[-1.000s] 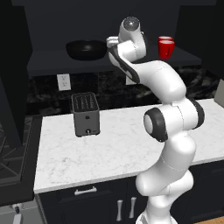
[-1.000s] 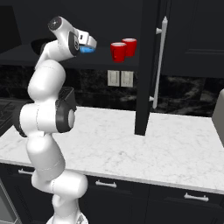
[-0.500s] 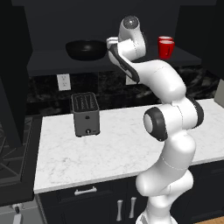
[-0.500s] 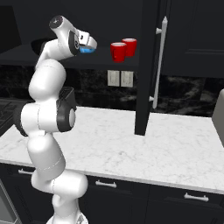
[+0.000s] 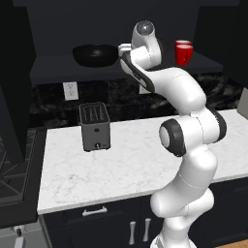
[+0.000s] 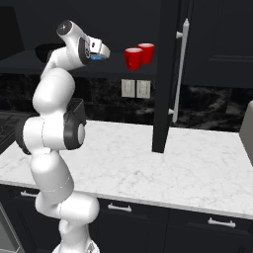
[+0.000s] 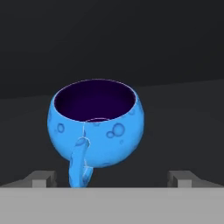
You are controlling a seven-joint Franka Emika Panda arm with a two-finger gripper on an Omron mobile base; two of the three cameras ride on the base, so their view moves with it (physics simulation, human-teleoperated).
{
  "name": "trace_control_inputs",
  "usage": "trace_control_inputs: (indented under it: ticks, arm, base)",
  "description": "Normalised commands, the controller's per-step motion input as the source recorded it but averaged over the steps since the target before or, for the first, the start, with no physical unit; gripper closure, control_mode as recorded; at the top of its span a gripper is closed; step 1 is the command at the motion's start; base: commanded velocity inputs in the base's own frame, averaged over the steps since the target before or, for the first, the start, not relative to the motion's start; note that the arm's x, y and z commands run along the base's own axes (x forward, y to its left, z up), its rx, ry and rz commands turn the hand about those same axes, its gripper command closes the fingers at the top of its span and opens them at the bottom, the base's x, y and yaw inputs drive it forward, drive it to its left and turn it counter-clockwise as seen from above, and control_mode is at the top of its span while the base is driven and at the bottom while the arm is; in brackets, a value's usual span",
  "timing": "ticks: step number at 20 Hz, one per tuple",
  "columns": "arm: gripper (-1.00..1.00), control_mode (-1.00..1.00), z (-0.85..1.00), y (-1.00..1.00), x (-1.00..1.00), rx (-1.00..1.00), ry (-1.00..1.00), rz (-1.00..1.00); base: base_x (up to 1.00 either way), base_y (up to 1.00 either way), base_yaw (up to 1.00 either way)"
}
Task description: Gather all objects into one cabinet and sort the glasses and bowls to opposite sides.
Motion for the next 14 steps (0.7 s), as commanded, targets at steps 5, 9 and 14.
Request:
trace_control_inputs:
  ticks: [5, 9, 14]
  arm:
    - [-1.0, -1.0, 0.0, 0.0, 0.02, 0.0, 0.0, 0.0]
    - [1.0, -1.0, 0.0, 0.0, 0.0, 0.0, 0.0, 0.0]
    - [1.0, -1.0, 0.0, 0.0, 0.15, 0.0, 0.0, 0.0]
  base:
    - [0.0, 0.0, 0.0]
    - [0.0, 0.0, 0.0]
    - [0.0, 0.0, 0.0]
